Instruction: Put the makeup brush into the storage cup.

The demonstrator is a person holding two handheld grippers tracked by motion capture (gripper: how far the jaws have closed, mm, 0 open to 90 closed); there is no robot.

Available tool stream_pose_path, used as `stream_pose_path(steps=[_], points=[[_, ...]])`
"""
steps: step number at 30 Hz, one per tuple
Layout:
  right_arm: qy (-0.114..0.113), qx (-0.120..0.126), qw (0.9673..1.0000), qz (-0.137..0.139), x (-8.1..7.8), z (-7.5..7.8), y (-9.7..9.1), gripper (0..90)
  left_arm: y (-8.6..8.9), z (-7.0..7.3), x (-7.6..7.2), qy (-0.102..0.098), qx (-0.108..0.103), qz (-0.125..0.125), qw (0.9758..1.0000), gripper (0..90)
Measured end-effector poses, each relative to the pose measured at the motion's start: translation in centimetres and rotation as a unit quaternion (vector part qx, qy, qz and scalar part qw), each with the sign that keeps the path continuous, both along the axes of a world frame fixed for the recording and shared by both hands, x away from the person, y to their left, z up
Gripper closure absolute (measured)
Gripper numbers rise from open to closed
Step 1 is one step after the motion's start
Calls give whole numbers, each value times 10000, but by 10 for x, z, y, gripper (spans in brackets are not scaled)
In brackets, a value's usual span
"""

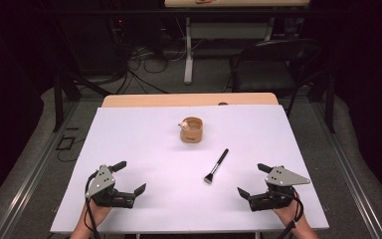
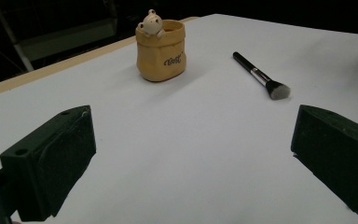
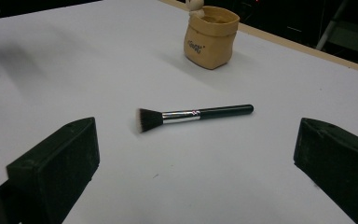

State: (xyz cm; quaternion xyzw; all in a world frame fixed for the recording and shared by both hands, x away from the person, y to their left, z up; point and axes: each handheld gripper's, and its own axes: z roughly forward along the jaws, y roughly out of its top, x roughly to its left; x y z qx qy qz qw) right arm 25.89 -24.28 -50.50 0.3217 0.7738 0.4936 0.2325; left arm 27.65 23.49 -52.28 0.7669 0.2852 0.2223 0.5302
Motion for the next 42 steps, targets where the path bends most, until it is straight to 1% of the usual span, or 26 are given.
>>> stream_pose_path(steps=[1, 9, 16, 21, 25, 28, 29, 31, 33, 34, 35, 40, 42], points=[[13, -27, 10000, 16, 0, 1, 0, 0, 0, 0, 0, -9, 0, 3, 10000, 0], [-38, 11, 10000, 38, 0, 1, 0, 0, -3, 0, 2, -9, 5, -28, 10000, 0], [-60, 61, 10000, 49, 0, 1, -1, 0, -8, -1, 6, 45, -132, -115, 9998, 0], [-84, 92, 9999, 58, 0, 2, -1, 0, -12, -2, 8, 59, -108, -126, 9998, 0], [-83, 83, 9999, 60, 0, 1, -1, 0, -14, -2, 10, 59, -138, -141, 9998, 0], [-91, 92, 9999, 45, 1, 1, -1, 0, -22, -1, 14, 42, -152, -250, 9996, 0], [-94, 84, 9999, 42, 1, 1, -1, 0, -22, -1, 14, 42, -152, -250, 9996, 0], [-90, 79, 9999, 40, 1, 1, -1, 0, -27, -1, 16, 28, -111, -294, 9995, 0], [-92, 71, 9999, 29, 1, 1, -1, 0, -34, -1, 18, 25, -121, -360, 9993, 0], [-66, 54, 10000, 37, 0, 1, -2, 0, -34, -1, 18, 25, -121, -360, 9993, 0], [-67, 57, 10000, 35, 0, 1, -2, 0, -38, -1, 20, 29, -156, -407, 9990, 0], [-70, 80, 9999, 33, 1, 1, -2, 0, -46, -1, 25, 40, -216, -450, 9987, 0], [-91, 88, 9999, 27, 1, 1, -2, 0, -50, -1, 27, 9, -173, -475, 9987, 0]])
